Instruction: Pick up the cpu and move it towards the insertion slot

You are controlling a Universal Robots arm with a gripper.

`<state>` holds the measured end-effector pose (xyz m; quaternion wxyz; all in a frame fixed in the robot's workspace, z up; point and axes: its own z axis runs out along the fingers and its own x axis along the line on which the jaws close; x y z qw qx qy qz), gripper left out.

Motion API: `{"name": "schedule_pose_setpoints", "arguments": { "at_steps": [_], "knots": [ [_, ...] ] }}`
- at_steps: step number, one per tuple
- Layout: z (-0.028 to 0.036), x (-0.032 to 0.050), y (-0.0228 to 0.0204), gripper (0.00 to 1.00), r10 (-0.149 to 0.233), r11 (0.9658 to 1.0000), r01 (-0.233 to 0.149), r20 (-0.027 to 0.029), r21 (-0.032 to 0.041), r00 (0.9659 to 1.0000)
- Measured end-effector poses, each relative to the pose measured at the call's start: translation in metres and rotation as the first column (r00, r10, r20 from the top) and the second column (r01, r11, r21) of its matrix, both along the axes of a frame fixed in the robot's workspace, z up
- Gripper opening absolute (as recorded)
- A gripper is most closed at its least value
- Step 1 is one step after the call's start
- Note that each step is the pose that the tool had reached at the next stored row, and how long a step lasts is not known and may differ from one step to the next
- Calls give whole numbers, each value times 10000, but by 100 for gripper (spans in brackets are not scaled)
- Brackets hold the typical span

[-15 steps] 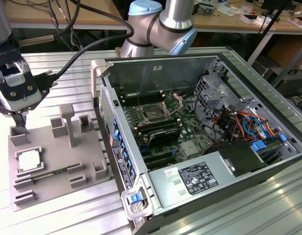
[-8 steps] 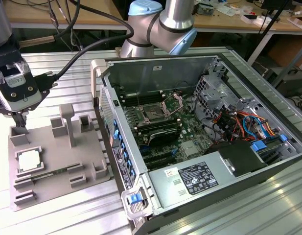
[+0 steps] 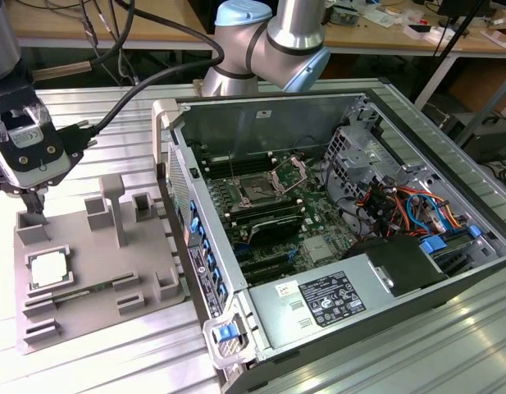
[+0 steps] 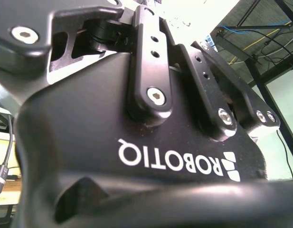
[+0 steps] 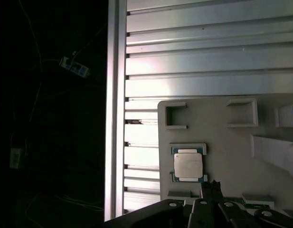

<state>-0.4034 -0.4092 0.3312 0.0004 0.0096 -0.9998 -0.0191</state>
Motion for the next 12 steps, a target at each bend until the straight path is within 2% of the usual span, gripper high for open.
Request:
{"name": "schedule_pose_setpoints", "arguments": {
  "at_steps": [12],
  "knots": [
    [-24, 0, 0, 11, -1, 10000, 1, 0, 0, 10000]
  ]
}}
